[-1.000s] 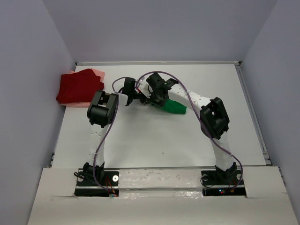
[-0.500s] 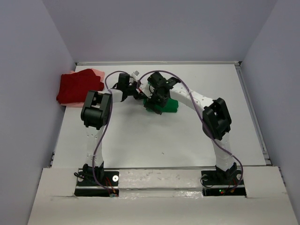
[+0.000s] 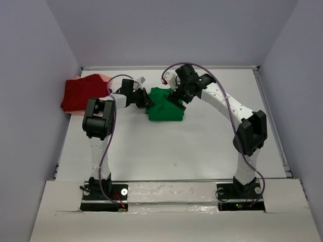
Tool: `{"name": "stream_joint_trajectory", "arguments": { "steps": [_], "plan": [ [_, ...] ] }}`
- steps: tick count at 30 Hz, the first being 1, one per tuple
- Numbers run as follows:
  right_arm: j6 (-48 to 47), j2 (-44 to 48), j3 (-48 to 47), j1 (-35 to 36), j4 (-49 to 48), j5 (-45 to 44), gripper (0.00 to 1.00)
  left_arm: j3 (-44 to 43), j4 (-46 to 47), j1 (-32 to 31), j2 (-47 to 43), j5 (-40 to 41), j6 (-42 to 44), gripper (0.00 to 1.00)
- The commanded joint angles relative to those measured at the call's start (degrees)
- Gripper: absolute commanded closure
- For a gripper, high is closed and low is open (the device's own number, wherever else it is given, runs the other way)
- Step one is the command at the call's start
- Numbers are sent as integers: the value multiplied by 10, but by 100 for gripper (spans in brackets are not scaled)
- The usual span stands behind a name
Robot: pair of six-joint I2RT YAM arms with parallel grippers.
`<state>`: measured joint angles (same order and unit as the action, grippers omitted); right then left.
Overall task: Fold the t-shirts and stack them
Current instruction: Neatly place the folded tshirt to the corner
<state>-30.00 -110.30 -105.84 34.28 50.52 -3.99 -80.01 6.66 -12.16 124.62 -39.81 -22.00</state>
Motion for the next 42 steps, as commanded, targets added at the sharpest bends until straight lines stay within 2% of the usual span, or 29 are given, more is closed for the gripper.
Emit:
{"name": "stream_joint_trajectory", "arguments": {
  "steps": [1,8,13,19,27,31,37,42],
  "plan": [
    [1,49,29,-19,-21,-18,0,-16,-65,35,-32,7,64,100],
    [0,78,96,-24,-44,-21,0,-154,-260,63,18,32,184,100],
    [0,86,102,-30,-48,-26,0,-205,-318,79,20,51,216,100],
    [-4,105,111,-35,-53,-36,0,-175,-340,103,11,43,241,100],
    [-7,113,123,-40,-56,-41,0,-246,-489,145,48,88,348,100],
    [-5,109,123,-40,-56,-34,0,-231,-476,172,33,104,360,100],
    [-3,98,121,-40,-56,-34,0,-256,-464,177,19,203,389,100],
    [-6,97,122,-40,-56,-33,0,-273,-460,177,15,254,405,100]
  ]
}}
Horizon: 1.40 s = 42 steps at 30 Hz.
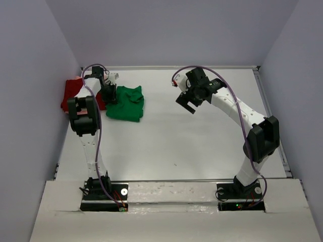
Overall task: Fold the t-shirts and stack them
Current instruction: Neatly place the folded tshirt to the corner
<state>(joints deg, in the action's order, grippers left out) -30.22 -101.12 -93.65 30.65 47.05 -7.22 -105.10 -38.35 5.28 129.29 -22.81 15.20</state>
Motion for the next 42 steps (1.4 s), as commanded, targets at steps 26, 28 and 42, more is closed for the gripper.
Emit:
{"name": "stream_joint_trajectory", "arguments": {
  "steps": [26,28,42],
  "plan": [
    [-12,12,-2,-4,-24,30,0,-105,-86,-112,-94,273,45,100],
    [-13,15,3,-4,-27,29,0,-107,-84,-117,-95,280,45,100],
    [-14,17,26,-4,-38,27,0,-148,-96,-98,-74,347,79,100]
  ]
}}
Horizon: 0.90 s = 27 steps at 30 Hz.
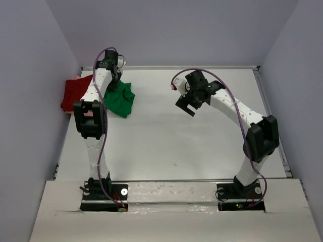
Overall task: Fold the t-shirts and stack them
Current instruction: Neatly place the folded tshirt to the corner
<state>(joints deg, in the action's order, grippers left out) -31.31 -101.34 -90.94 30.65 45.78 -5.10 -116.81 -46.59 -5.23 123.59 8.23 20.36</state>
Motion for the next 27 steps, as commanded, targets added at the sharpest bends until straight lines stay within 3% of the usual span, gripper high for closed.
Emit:
{"name": "stream_joint_trajectory", "arguments": {
  "steps": [1,27],
  "plan": [
    [-2,18,-2,-4,-25,7,0,-25,-6,9,-22,47,36,100],
    [3,14,-1,-4,-19,24,0,-133,-35,10,20,103,74,100]
  ]
}}
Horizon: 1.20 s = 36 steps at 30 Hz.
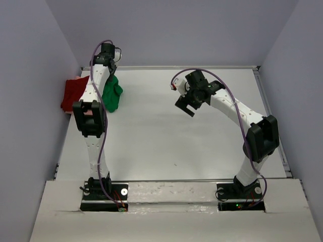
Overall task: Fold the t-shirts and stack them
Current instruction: Neatly place the folded tshirt to the corner
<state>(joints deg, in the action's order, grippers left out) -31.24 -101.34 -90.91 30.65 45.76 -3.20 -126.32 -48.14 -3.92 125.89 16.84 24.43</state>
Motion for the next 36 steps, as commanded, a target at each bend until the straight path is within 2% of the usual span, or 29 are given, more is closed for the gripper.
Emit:
{"name": "stream_joint_trajectory", "arguments": {
  "steps": [1,10,18,36],
  "plan": [
    [2,14,-1,-4,-19,5,0,-42,-22,-3,-2,17,33,100],
    [2,10,-8,-4,-15,4,0,-64,-34,-6,-6,15,35,100],
    [2,10,-4,-4,-15,5,0,-104,-54,-8,-14,-30,17,100],
    [1,-10,-16,-4,-11,-6,0,-105,-57,-11,-37,-44,18,100]
  ]
}}
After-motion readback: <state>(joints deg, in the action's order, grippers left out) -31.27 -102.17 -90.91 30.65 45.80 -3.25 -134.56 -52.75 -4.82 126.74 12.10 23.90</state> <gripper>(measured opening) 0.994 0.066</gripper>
